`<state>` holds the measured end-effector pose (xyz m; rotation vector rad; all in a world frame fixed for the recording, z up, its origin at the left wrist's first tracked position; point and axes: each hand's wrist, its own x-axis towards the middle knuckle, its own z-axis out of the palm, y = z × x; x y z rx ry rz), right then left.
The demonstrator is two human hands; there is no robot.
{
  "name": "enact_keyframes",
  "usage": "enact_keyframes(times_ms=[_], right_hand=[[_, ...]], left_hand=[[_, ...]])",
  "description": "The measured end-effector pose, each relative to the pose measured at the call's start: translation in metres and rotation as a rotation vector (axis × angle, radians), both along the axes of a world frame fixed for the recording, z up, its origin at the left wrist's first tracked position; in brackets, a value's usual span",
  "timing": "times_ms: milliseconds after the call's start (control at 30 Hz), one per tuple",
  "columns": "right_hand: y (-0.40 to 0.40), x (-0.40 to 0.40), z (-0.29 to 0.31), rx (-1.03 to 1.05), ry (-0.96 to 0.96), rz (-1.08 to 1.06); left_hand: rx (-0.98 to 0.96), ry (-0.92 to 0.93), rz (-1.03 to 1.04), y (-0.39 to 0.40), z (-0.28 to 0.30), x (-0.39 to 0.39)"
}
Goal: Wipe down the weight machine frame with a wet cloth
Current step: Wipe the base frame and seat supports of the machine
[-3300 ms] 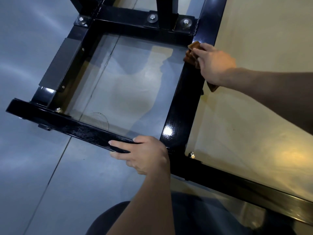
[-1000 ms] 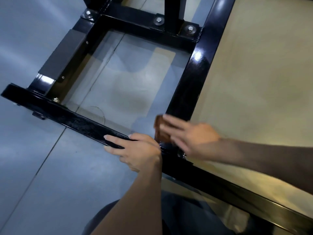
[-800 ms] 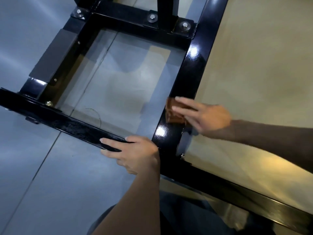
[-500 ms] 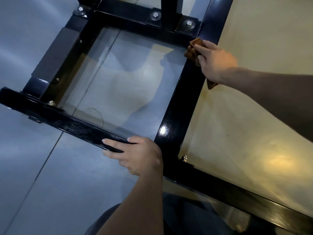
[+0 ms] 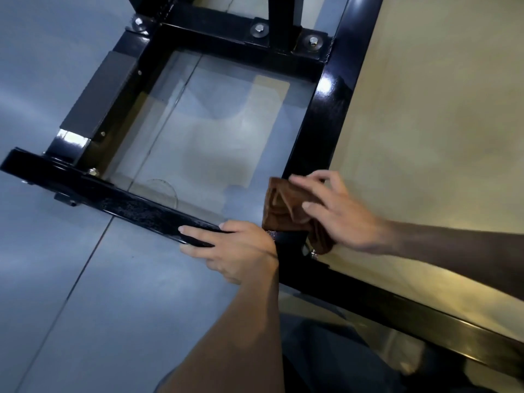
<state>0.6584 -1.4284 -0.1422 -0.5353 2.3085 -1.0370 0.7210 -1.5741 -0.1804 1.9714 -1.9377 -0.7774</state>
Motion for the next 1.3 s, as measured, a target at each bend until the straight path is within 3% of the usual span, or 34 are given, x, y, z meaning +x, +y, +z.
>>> enact_keyframes(times_ms=[133,200,267,400,500,600,700,800,867,967,1067,1233,1300], right_hand=[[-0.005,-0.014,0.002,-0.020,-0.301,-0.242],[-0.007,-0.018,0.009,-0.155,-0.515,-0.372],[-0.007,-0.017,0.016,-0.190,-0.634,-0.389],[-0.012,-0.013,0.022,0.132,-0.401,-0.173],[-0.025,-0.004,0.024,0.241,-0.321,-0.076],[-0.029,0.007,0.017,0.313,0.061,0.115],[-0.023,-0.017,0.003,0.228,0.337,0.052],[-0.022,-0.048,-0.006,0.279,0.542,-0.076],[-0.025,-0.038,-0.012,0.278,0.654,0.005],[-0.027,0.016,-0.022,0.229,0.620,0.256],[-0.023,0.050,-0.031,0.181,0.578,0.321],[0.001,0.007,-0.036,0.248,0.804,0.497],[0.010,-0.023,-0.036,0.341,0.795,0.366]], left_hand=[[-0.031,0.022,0.008,-0.002,-0.003,0.003],[-0.037,0.019,-0.001,-0.002,-0.004,0.004],[-0.029,0.023,-0.002,-0.003,-0.003,0.004],[-0.004,0.039,0.008,-0.004,-0.003,0.004],[0.046,0.068,0.003,-0.004,-0.004,0.008],[0.060,0.084,0.002,-0.002,-0.003,0.009],[0.069,0.089,0.004,-0.004,-0.003,0.008],[0.091,0.093,0.010,-0.004,-0.001,0.009],[0.094,0.103,0.005,-0.004,0.002,0.010],[0.108,0.129,0.005,-0.003,0.005,0.011],[0.110,0.148,0.004,-0.003,0.006,0.011],[0.118,0.138,-0.014,-0.004,0.004,0.011],[0.121,0.134,-0.011,-0.003,0.004,0.012]])
